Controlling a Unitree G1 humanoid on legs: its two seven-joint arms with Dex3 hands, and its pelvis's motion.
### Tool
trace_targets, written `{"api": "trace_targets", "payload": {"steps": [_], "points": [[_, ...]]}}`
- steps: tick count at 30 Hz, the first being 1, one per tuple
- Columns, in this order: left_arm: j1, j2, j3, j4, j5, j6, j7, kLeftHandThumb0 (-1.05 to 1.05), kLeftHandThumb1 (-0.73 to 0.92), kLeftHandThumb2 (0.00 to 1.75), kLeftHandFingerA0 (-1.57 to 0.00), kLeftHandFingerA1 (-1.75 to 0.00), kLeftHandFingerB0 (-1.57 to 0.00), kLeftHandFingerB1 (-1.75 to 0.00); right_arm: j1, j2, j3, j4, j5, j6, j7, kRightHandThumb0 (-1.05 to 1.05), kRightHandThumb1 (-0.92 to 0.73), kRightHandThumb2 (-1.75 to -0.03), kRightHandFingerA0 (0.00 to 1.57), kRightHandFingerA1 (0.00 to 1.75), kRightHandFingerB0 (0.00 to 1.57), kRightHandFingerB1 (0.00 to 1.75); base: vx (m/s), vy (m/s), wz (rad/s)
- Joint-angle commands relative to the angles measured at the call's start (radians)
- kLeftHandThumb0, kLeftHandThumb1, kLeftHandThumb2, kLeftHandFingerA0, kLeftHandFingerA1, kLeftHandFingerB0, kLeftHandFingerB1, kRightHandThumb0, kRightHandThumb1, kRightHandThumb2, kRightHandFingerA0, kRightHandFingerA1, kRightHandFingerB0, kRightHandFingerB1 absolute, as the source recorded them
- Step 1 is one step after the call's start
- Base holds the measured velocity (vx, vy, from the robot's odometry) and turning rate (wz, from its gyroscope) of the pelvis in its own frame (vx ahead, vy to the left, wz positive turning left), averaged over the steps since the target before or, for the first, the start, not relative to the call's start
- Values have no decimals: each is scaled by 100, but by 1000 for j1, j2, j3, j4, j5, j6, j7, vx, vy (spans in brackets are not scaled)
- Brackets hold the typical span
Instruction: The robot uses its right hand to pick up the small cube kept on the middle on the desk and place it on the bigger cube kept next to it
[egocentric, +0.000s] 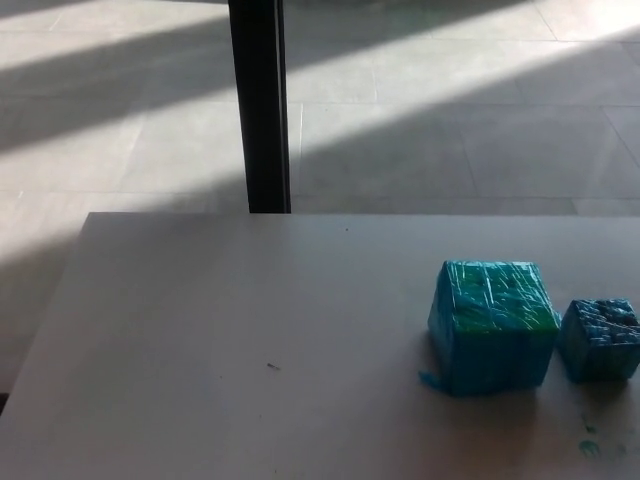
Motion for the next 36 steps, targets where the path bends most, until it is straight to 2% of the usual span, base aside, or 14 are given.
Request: {"api": "trace_targets", "payload": {"steps": [1, 2, 4, 5, 6, 7, 8, 9, 12, 13, 14, 15, 24, 36], "points": [[2, 19, 3, 0, -10, 2, 6, -93, 90, 67, -43, -54, -39, -39, -54, -50, 104, 46, -139, -4, 114, -82, -48, -83, 0, 8, 10, 21, 0, 0, 0], [11, 22, -2, -14, -8, 6, -4, -94, 91, 68, -42, -53, -37, -38, -69, -60, 144, 61, -170, -5, 144, -88, -50, -89, 0, 4, 0, 11, 0, 0, 0], [11, 21, -7, -11, -2, -4, -2, -94, 91, 68, -43, -51, -38, -38, -81, -62, 177, 81, -196, -27, 147, -91, -53, -89, 0, 1, 7, 4, 0, 0, 0], [2, 20, -9, 4, 1, -7, 10, -91, 70, 111, -39, -58, -34, -50, -82, -55, 186, 94, -200, -42, 144, -93, -54, -90, 0, 0, 8, 0, 0, 0, 0], [-1, 22, -9, 6, 2, -6, 11, -94, 91, 68, -44, -51, -39, -38, -83, -49, 194, 107, -202, -55, 142, -94, -54, -90, 0, 2, 4, 0, 0, 0, 0], [-1, 23, -10, 7, 1, -7, 11, -94, 91, 68, -44, -51, -39, -38, -85, -48, 196, 113, -203, -59, 142, -94, -54, -90, 0, 2, 4, 0, 0, 0, 0], [-2, 22, -4, 6, -5, 0, 9, -100, 73, 87, -41, -56, -34, -43, -91, -40, 206, 131, -213, -68, 139, -95, -53, -91, 0, 3, 0, 0, 0, 0, 0], [6, 20, -3, -11, -9, 4, 1, -93, 91, 68, -43, -53, -37, -38, -95, -26, 225, 142, -229, -62, 137, -96, -54, -92, 0, 3, 0, 0, 0, 0, 0], [6, 20, -3, -10, -11, 4, -4, -94, 91, 68, -42, -53, -37, -38, -97, -2, 246, 160, -246, -71, 130, -95, -53, -91, 0, 5, 0, 0, 0, 0, 0], [6, 19, -2, -11, -12, 6, 0, -94, 70, 111, -38, -58, -33, -50, -98, 9, 250, 165, -247, -68, 132, -94, -52, -90, 0, 6, 0, 0, 0, 0, 0], [7, 19, -1, -13, -12, 8, 6, -94, 70, 111, -38, -58, -33, -50, -101, 24, 255, 174, -250, -64, 136, -94, -52, -90, 0, 6, 0, 0, 0, 0, 0], [7, 20, -2, -17, -11, 15, 7, -95, 90, 67, -43, -53, -39, -38, -106, 39, 266, 184, -260, -61, 141, -95, -54, -90, 0, 6, 0, 0, 0, 0, 0], [15, 19, 2, -37, -17, 20, -1, -93, 90, 68, -42, -52, -37, -38, -134, 108, 332, 284, -334, -89, 152, -94, -46, -86, 0, 0, 0, 4, 0, 0, 0], [8, 24, 3, -12, -14, 6, -1, -94, 90, 68, -44, -54, -37, -38, -107, 124, 329, 339, -369, -111, 165, -92, -52, -89, 0, 4, 0, 0, 0, 0, 0]]}}
